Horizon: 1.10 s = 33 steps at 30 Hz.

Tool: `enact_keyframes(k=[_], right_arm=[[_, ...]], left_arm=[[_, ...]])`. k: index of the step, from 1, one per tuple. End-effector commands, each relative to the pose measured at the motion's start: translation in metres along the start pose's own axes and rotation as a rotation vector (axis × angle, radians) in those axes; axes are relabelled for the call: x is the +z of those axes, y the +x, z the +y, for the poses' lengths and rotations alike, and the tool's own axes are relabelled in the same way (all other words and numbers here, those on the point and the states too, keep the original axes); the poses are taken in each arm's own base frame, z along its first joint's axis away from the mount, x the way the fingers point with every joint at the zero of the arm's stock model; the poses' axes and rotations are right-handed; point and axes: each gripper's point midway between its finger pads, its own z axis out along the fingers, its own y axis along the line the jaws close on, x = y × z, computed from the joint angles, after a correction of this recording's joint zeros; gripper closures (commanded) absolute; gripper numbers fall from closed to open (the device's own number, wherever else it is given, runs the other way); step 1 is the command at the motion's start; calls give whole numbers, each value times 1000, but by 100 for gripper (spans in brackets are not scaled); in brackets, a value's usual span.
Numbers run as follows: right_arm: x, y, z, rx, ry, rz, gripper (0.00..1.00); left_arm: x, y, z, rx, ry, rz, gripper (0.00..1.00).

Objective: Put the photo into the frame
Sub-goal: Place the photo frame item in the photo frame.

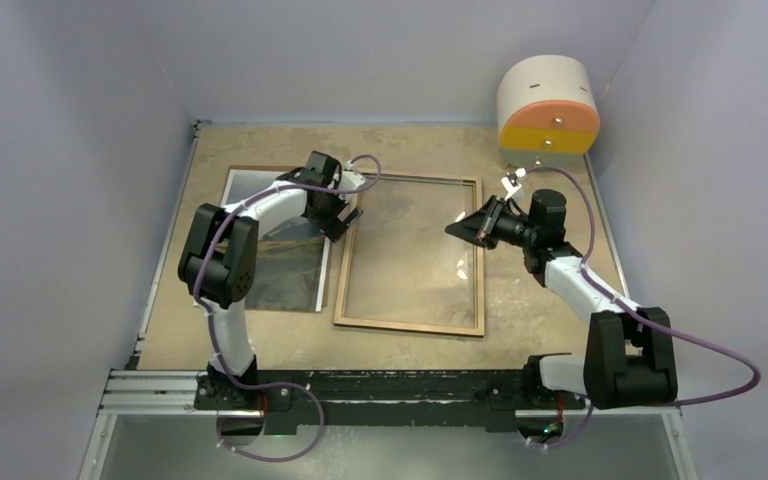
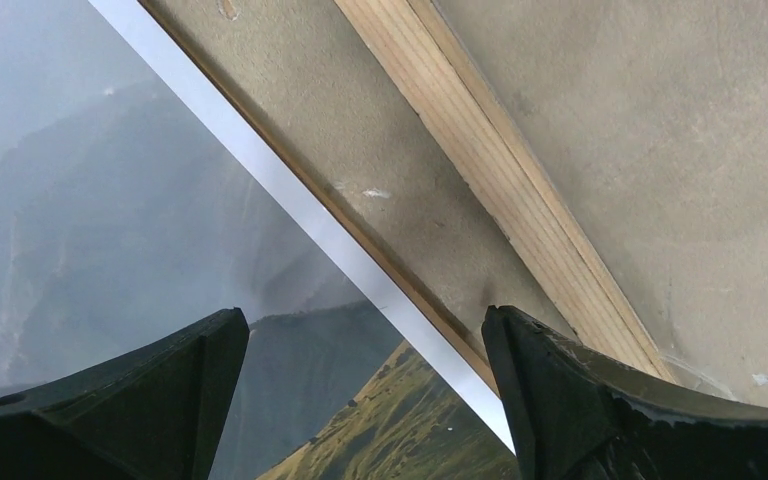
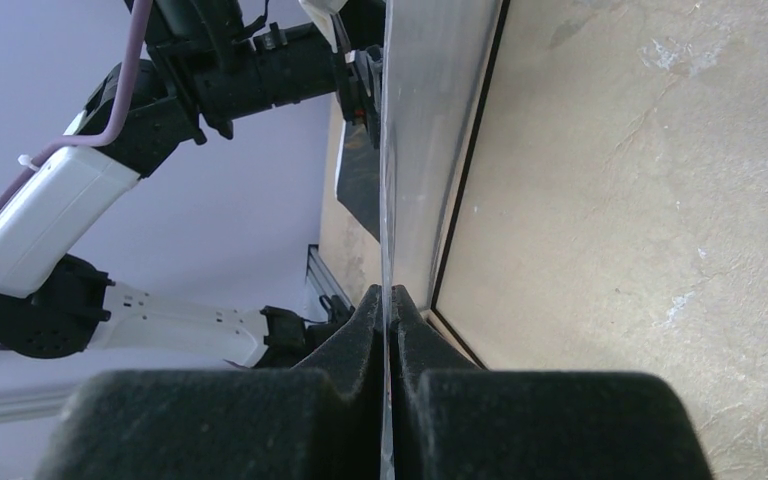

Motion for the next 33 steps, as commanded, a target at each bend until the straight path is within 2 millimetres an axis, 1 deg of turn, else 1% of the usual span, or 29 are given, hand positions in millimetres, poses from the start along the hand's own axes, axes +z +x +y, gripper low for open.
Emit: enact_keyframes(k=[1,6,13,17,22,27,33], right_arm=[[1,3,8,-18,-34,14,100],[5,5,5,19,-33,12,100],[12,5,4,103,-48,1,100],[15,6,1,119,-33,-4,100],[17,8,9,116,-44,0,100],[15,5,20,144,-59,-18,100],[16,5,26,157,-19,-37,100]], left_arm=[[-8,-11,-3,18,14,-49,5],[-9,-11,-4,21,21,-53,7],[-9,-11,-12,23,65,-65,12],[-9,-9,-14,19,88,-70,15],[-10,-9,-15,8,122,-80,23],[-10,-8,-16,-24,167,-90,29],[-10,-5,-18,-33,193,-89,36]])
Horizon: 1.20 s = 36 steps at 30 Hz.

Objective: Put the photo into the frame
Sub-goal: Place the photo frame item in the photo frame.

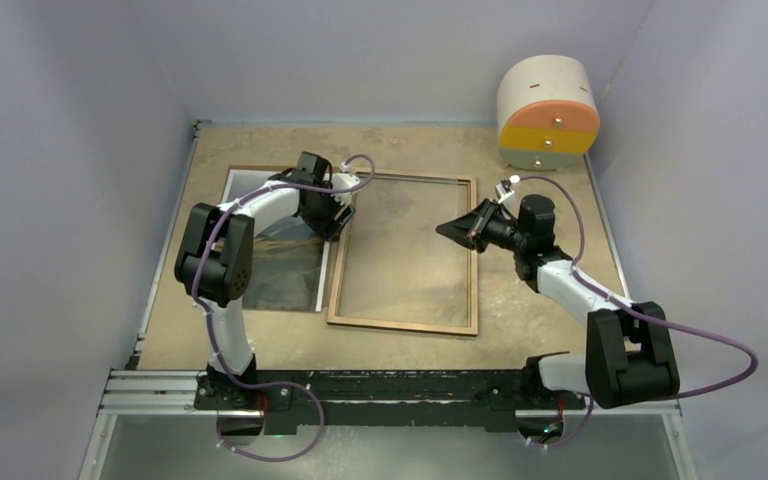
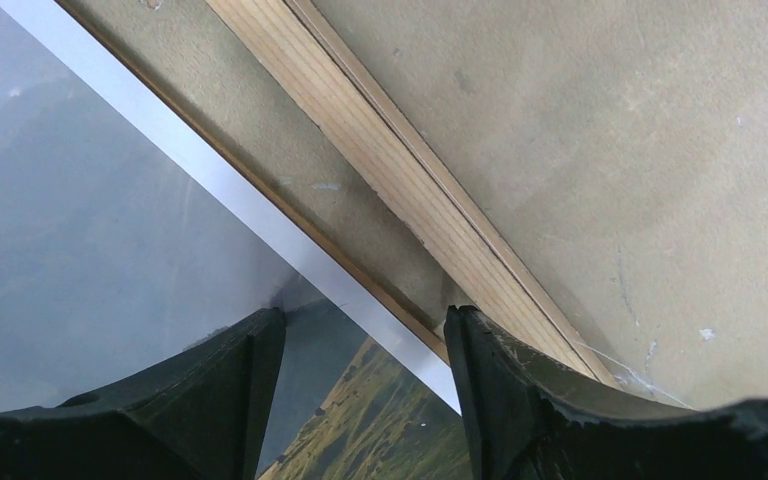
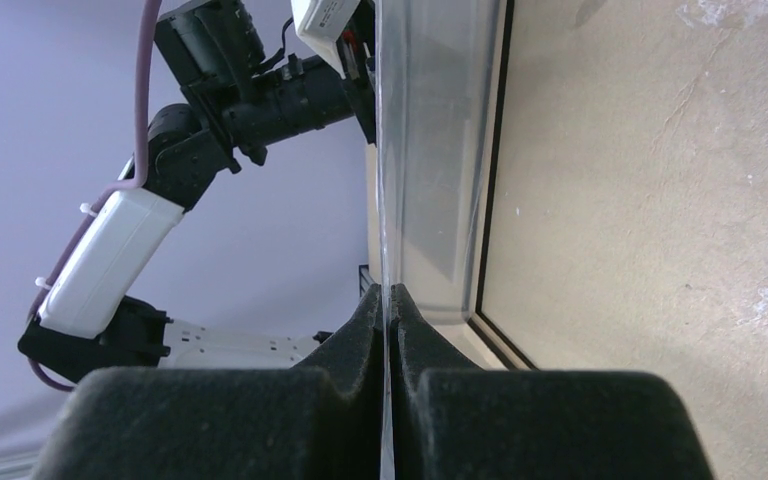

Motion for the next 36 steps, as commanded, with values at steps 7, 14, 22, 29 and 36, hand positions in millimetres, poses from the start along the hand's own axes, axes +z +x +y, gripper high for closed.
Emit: enact_keyframes(k=[7,14,22,29,36], right_arm=[[3,6,25,-18,10,-24,100],[7,8,35,-41,-3,-15,100],[8,6,44,-80,16,-32,100],[8,5,42,-93,22,-31,100],[7,6,47,-104,12,-30,100]], left_arm=[[-12,-10,0,8,-4,-53,37],[-19,-11,7,30,-46,-61,35],[-38,-23,4,29,-14,-97,32],[-46,-23,24,36,-84,-105,30],[-22,-13,28,24,-133,-101,30]])
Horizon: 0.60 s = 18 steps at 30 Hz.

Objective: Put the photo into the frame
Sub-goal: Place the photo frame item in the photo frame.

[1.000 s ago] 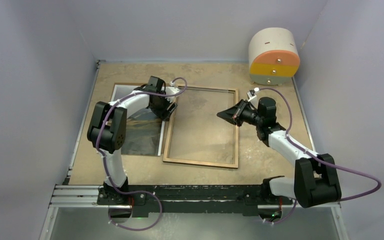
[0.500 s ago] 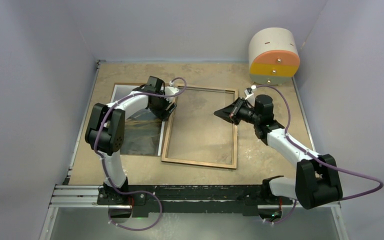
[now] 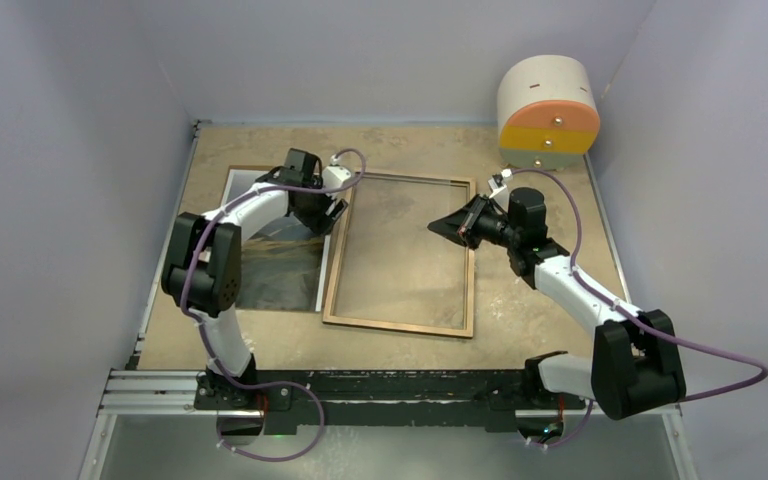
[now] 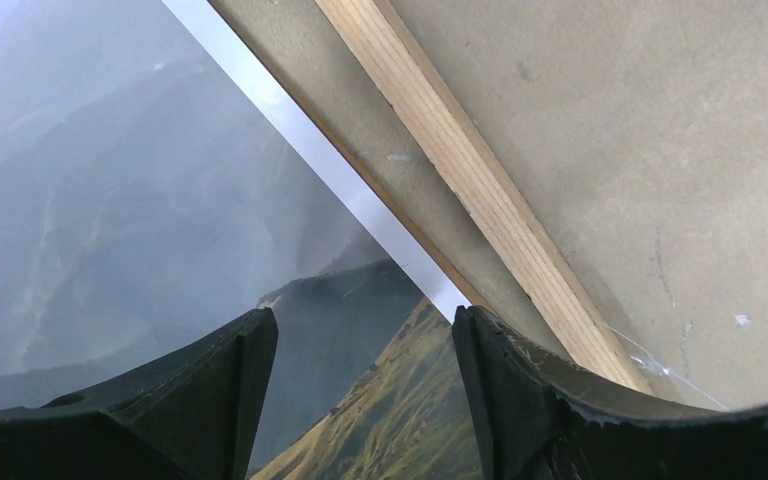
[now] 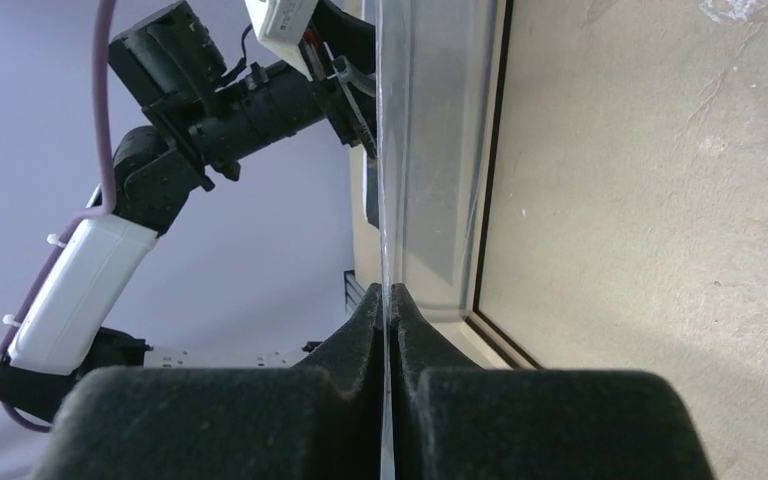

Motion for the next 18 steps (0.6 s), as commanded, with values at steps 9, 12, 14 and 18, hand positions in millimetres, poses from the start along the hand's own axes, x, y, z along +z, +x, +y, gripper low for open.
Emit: enact_keyframes(k=[9,12,14,18], right_arm=[[-6,-2,27,-71,-53,-4,100],[-6,-1,25,-69,-51,0,100],[-6,0,25,-69,-52,4,100],[-6,2,24,-68,-52,7,100]], left_arm=[[9,-19,1,40,-74,-83,29],[14,-14,5,67,-127,-65,29],[18,-7,8,91,-163,-46,29],[24,9,19,128,-238,2,29]])
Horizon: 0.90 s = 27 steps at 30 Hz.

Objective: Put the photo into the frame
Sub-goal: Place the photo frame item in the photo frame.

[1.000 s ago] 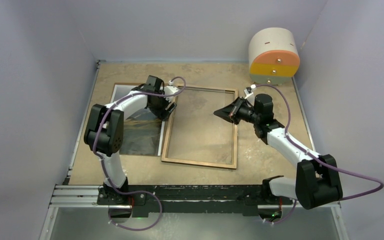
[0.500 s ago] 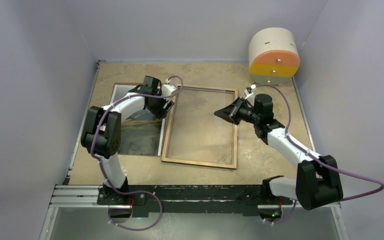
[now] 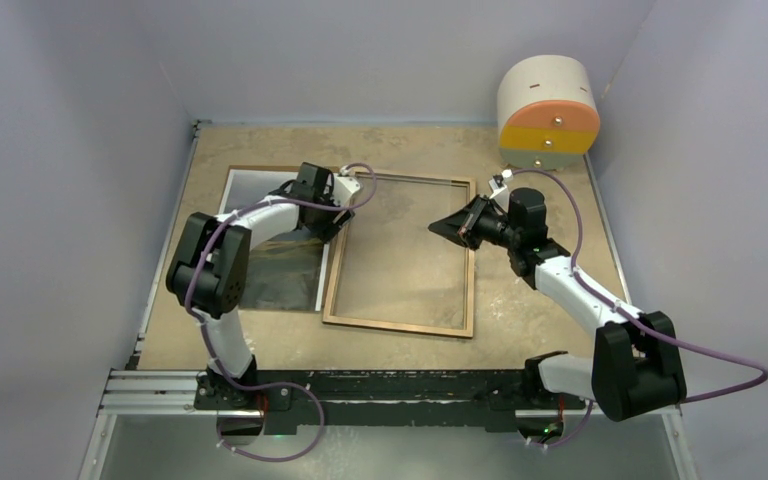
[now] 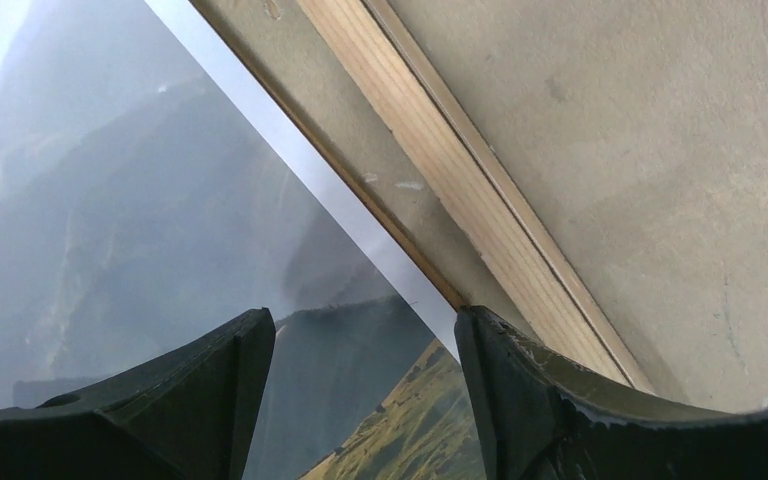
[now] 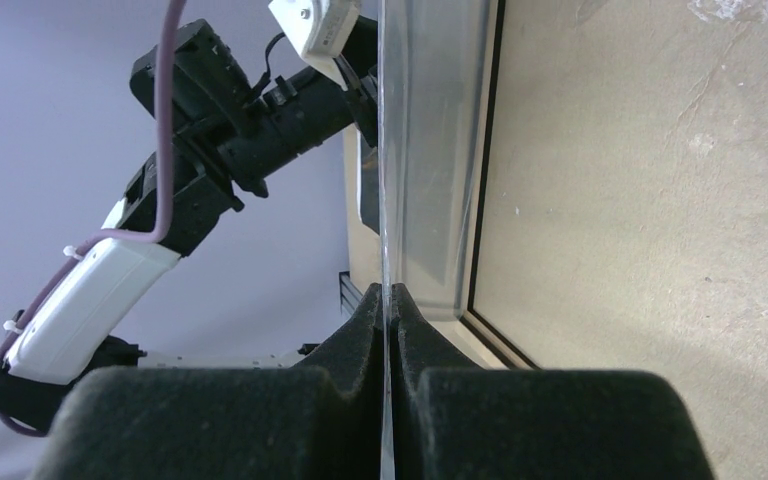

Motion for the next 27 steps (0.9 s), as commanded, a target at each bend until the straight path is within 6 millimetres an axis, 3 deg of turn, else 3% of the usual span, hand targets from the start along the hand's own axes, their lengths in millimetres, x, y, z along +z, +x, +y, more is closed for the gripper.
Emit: enact_keyframes(k=[1,11,15,20,27], right_arm=[[-5,1,26,-62,-63,9,100],[-6,1,29,-63,-68,13,100],[-6,0,30,-65,-69,9,100],[-8,-2,34,-70,-71,0,100],[-6,-2,34,-68,-63,-2,100]], left_arm=[[7,12,19,64,-120,29,29],[-11,46,40,159,-236,107,29],[-22,27,37,124,-204,54,28],[-27,-5,15,44,-76,-20,25],[-5,-5,0,26,-28,-8,24]])
